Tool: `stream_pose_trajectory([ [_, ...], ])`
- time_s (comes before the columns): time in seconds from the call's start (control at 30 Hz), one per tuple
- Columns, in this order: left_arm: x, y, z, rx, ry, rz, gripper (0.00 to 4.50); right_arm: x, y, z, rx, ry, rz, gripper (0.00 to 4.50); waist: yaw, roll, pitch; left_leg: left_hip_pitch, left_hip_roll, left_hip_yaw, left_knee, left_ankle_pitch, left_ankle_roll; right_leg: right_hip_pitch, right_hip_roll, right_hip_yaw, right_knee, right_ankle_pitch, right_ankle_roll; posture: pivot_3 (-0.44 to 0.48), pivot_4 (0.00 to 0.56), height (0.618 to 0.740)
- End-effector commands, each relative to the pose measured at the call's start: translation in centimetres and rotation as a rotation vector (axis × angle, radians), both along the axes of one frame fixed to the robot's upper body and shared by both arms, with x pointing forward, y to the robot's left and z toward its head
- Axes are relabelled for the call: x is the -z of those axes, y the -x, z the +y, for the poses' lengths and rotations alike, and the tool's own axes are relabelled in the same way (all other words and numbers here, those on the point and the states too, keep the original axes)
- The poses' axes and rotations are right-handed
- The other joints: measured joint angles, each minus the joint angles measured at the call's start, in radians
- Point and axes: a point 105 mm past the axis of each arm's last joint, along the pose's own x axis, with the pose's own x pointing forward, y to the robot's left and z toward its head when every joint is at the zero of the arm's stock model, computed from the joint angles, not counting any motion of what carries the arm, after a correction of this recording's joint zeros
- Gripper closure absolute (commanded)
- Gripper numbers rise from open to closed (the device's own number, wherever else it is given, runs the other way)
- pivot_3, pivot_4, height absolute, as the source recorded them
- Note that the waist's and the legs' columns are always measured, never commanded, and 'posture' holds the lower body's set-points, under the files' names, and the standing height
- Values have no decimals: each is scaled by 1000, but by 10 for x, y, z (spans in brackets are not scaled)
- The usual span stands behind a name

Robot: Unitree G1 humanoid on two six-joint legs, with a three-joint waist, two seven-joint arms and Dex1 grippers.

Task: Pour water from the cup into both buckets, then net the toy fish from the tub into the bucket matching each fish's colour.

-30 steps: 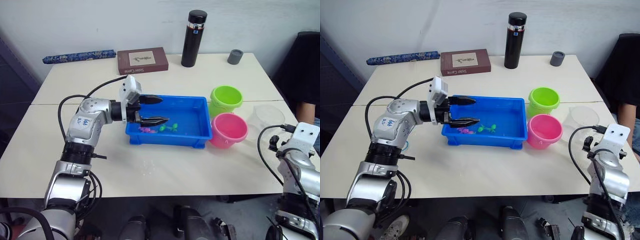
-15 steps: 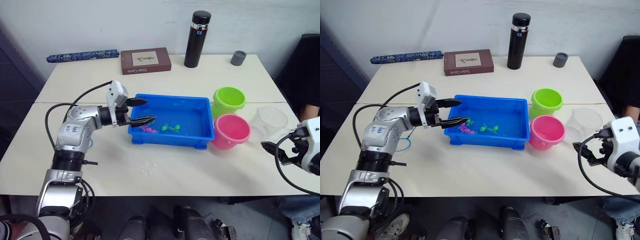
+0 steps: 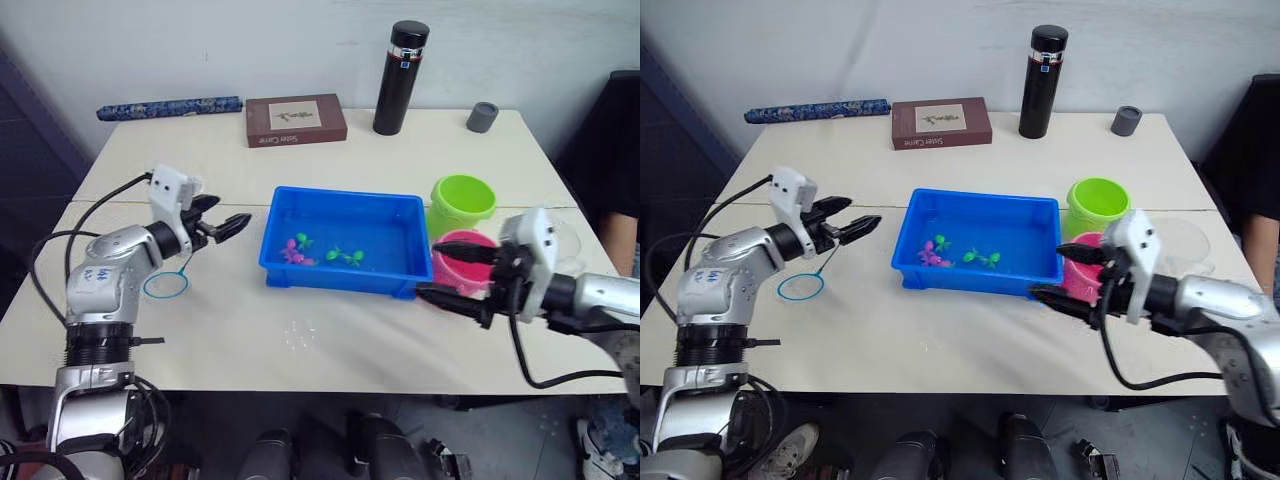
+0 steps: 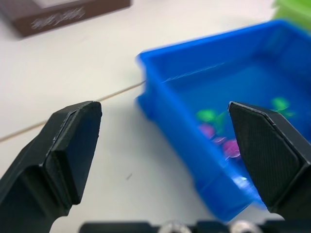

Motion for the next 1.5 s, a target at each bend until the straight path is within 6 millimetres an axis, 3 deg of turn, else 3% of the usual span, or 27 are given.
stream_pose_trajectory([
  [0.03,5,0,26,-103,-11,28,0,-5,1,13,-61,-1,-89,20,4,0,0,0,0,0,0,0,0,0,0,0,0,0,0,0,150,740],
  [0.13,18,-1,38,-131,-10,64,0,1,-6,20,-75,11,-120,20,8,0,0,0,0,0,0,0,0,0,-1,0,-3,0,0,0,150,740],
  [0.4,47,-4,47,-132,-16,132,0,17,-17,30,-91,50,-165,20,12,-1,0,-1,0,0,0,0,0,0,-1,-2,-2,0,0,0,150,740],
  [0.9,70,-23,56,-147,-64,187,0,21,-12,44,-135,55,-183,20,18,-1,0,-1,0,0,1,0,0,0,-1,-3,-1,0,0,0,150,740],
  [1.43,98,-25,52,-149,-117,284,0,20,-13,45,-117,56,-198,20,17,-1,-1,-2,-1,0,2,0,0,0,-1,-5,0,0,0,0,150,740],
  [1.5,102,-24,51,-150,-101,300,545,19,-14,45,-111,55,-202,0,18,-1,-1,-2,-1,0,2,0,0,0,-1,-5,0,0,0,0,150,740],
])
